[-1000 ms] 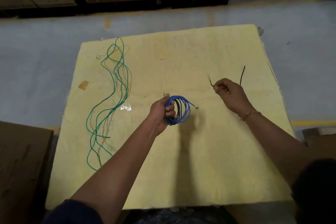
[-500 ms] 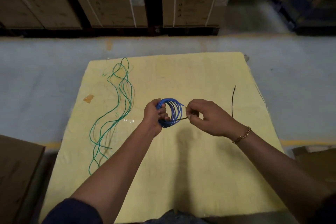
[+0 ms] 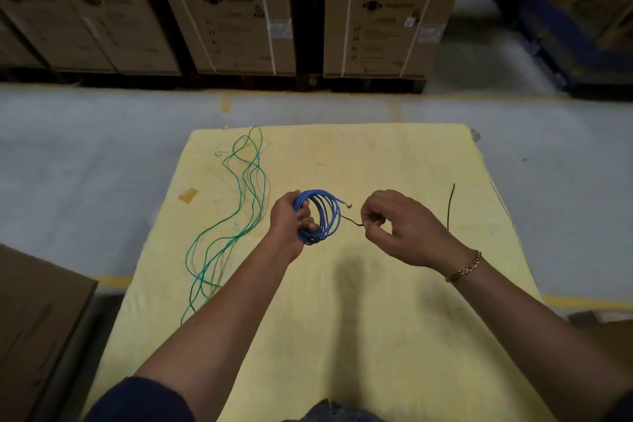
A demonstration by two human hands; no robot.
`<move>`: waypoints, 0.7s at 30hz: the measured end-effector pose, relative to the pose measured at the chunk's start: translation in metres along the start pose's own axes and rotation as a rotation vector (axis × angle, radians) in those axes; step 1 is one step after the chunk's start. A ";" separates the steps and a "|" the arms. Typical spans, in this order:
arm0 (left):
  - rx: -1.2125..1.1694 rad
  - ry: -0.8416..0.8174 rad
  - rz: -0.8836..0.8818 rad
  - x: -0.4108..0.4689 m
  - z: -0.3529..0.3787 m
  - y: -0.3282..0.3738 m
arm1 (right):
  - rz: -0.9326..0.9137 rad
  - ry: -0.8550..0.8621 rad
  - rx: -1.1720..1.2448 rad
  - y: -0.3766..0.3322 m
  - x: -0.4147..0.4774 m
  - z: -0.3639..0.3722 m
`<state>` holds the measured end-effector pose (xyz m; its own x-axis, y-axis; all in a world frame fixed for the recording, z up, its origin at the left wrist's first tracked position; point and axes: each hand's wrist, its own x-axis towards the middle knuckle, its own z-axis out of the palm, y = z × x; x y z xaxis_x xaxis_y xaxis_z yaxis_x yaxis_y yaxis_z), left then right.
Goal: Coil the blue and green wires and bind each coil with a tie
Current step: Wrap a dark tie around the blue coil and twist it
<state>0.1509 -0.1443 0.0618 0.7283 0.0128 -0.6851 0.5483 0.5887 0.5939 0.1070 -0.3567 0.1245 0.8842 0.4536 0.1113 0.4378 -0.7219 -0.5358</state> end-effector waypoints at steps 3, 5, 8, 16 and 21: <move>0.078 -0.016 0.013 0.000 0.003 -0.002 | -0.017 0.015 -0.057 -0.004 0.008 0.002; 0.122 -0.024 0.018 -0.001 0.006 -0.005 | -0.043 0.009 -0.114 -0.007 0.014 0.005; 0.117 -0.026 0.009 -0.004 0.012 -0.008 | -0.060 -0.001 -0.150 -0.010 0.018 0.010; 0.019 -0.017 0.012 -0.002 0.008 0.002 | -0.086 0.019 -0.097 -0.010 -0.004 0.004; 0.036 -0.030 0.014 -0.001 0.008 0.003 | -0.085 0.008 -0.104 -0.009 -0.002 0.006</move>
<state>0.1551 -0.1487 0.0675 0.7479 -0.0034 -0.6638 0.5517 0.5592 0.6188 0.1008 -0.3480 0.1238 0.8444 0.5115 0.1589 0.5251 -0.7319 -0.4342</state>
